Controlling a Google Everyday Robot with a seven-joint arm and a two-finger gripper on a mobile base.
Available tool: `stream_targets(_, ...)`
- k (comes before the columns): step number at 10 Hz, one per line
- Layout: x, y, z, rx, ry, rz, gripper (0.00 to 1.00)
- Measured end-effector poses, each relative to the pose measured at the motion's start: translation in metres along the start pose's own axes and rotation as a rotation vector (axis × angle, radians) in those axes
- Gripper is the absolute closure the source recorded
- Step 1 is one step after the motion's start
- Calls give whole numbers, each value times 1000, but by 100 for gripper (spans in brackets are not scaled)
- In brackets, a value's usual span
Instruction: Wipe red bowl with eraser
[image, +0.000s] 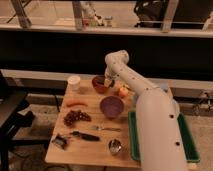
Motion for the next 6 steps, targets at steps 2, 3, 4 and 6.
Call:
stream_targets(2,-2,-4,1,30,-7,-13,100)
stream_targets(3,-4,-6,2,44,-14,-20,100)
stream_targets(4,-7,-8,0,57,-21,-27,100)
stream_targets(6,-16,-12,-5,82,-33,-46,100)
